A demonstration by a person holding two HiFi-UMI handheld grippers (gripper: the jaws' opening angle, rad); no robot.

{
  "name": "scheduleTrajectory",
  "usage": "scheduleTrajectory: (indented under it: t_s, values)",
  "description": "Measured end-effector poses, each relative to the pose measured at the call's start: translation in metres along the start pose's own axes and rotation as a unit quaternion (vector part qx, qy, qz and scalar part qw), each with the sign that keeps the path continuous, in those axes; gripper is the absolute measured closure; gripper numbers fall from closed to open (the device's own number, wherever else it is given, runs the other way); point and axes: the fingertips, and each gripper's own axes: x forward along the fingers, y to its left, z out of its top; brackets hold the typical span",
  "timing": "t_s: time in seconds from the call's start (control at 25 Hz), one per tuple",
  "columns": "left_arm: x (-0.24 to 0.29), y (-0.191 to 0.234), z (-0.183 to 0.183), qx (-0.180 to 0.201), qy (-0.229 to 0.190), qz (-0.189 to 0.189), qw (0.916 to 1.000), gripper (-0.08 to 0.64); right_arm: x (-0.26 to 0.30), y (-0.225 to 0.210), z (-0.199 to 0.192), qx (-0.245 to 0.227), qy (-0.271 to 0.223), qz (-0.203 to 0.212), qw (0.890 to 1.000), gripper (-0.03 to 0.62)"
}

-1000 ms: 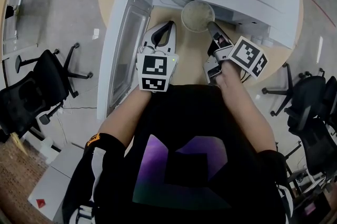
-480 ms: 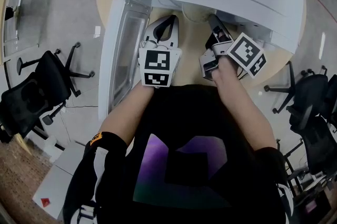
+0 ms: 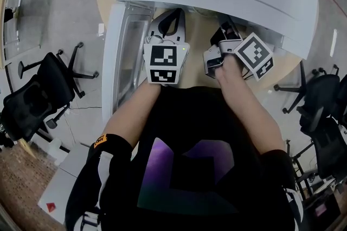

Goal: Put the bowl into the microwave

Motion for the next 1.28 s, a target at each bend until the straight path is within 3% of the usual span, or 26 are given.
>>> scheduleTrajectory:
  t_s: [0.76,1.28]
  values:
    - [0.045,0.018,0.021,-0.011,-0.001,0.0,0.9999,0.514,0.041,-0.005,0.008,-0.008,-0.019,-0.007,1.0,0.545]
    - [0.058,0.022,0.019,-0.028,0.003,0.006,0.9996,0.514,0.056,-0.002,0.018,-0.016,-0.037,0.017,0.999,0.546]
